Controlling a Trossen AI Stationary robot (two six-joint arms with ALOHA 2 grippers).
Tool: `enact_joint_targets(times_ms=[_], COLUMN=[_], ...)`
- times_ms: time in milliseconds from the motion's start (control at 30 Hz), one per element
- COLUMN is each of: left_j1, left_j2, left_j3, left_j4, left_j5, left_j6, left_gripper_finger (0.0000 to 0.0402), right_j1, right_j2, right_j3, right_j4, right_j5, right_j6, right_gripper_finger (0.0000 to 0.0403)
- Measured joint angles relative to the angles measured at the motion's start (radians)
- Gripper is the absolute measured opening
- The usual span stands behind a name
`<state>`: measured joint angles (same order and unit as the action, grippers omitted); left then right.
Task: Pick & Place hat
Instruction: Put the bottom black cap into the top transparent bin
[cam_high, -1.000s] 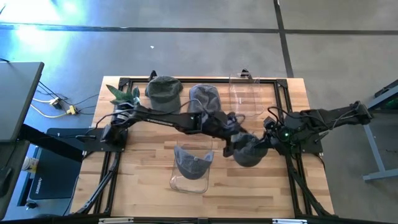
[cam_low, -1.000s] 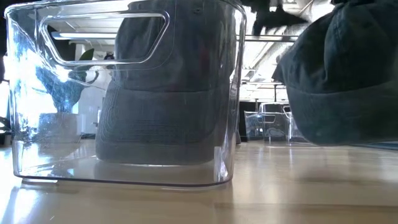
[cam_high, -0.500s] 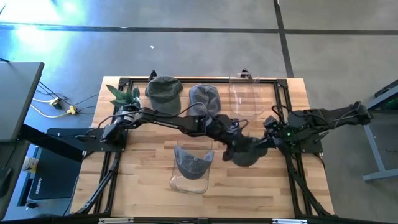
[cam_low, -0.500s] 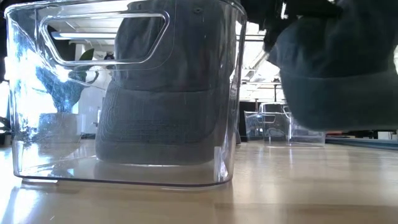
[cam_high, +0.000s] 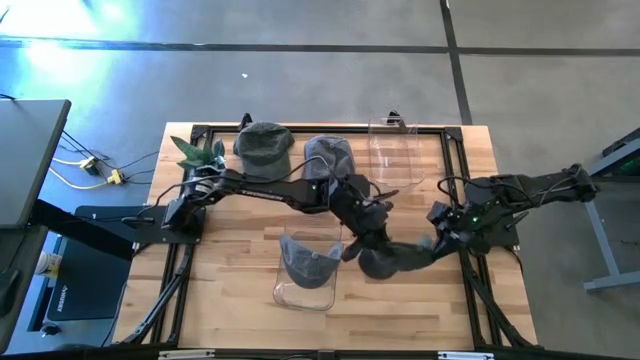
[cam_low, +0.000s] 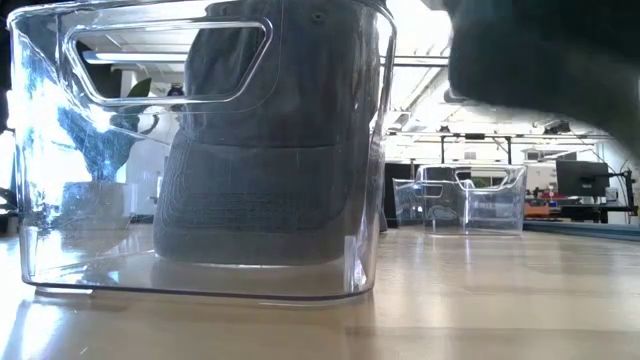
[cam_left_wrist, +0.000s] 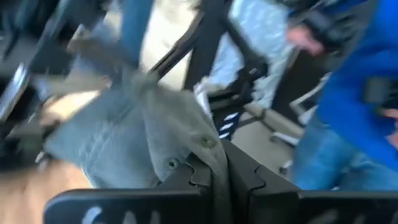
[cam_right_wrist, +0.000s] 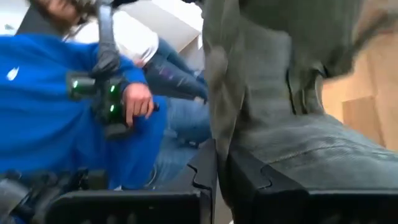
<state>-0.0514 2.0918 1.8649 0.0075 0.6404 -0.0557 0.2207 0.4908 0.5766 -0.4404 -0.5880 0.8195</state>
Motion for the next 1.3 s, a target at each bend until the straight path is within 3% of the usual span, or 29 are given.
enact_joint_targets(times_ms=[167, 267, 467, 667, 800, 933, 1067, 1200, 1300], left_j1=[0.006, 0.006, 0.006, 0.037, 0.062, 0.067, 0.062, 0.063, 0.063], left_j2=[-0.003, -0.002, -0.002, -0.002, -0.002, -0.002, -0.002, -0.002, -0.002], left_j3=[0.054, 0.083, 0.126, 0.181, 0.237, 0.275, 0.298, 0.314, 0.322], left_j4=[-0.038, -0.091, -0.127, -0.159, -0.242, -0.274, -0.271, -0.273, -0.238], left_j5=[0.063, 0.083, 0.086, 0.083, 0.068, 0.065, 0.066, 0.066, 0.069], left_j6=[-0.001, -0.001, -0.01, -0.029, -0.031, -0.031, -0.031, -0.034, -0.092], left_gripper_finger=[0.0006, 0.0003, 0.0001, 0.0001, 0.0001, 0.0001, 0.0001, 0.0001, 0.0001], right_j1=[0.0, 0.001, 0.001, 0.038, 0.077, 0.099, 0.101, 0.101, 0.1], right_j2=[-0.001, -0.001, 0.016, 0.086, 0.105, 0.103, 0.103, 0.103, 0.102], right_j3=[0.0, 0.0, 0.0, -0.002, -0.002, -0.002, -0.002, -0.002, -0.002], right_j4=[0.006, 0.043, 0.102, 0.155, 0.262, 0.35, 0.42, 0.49, 0.526], right_j5=[-0.015, -0.009, 0.12, 0.029, -0.017, 0.005, 0.028, 0.036, 0.045], right_j6=[-0.066, -0.157, -0.403, -0.482, -0.399, -0.353, -0.303, -0.25, -0.207], right_gripper_finger=[0.0041, 0.0077, 0.0162, 0.0196, 0.0186, 0.0159, 0.0102, 0.002, 0.0015])
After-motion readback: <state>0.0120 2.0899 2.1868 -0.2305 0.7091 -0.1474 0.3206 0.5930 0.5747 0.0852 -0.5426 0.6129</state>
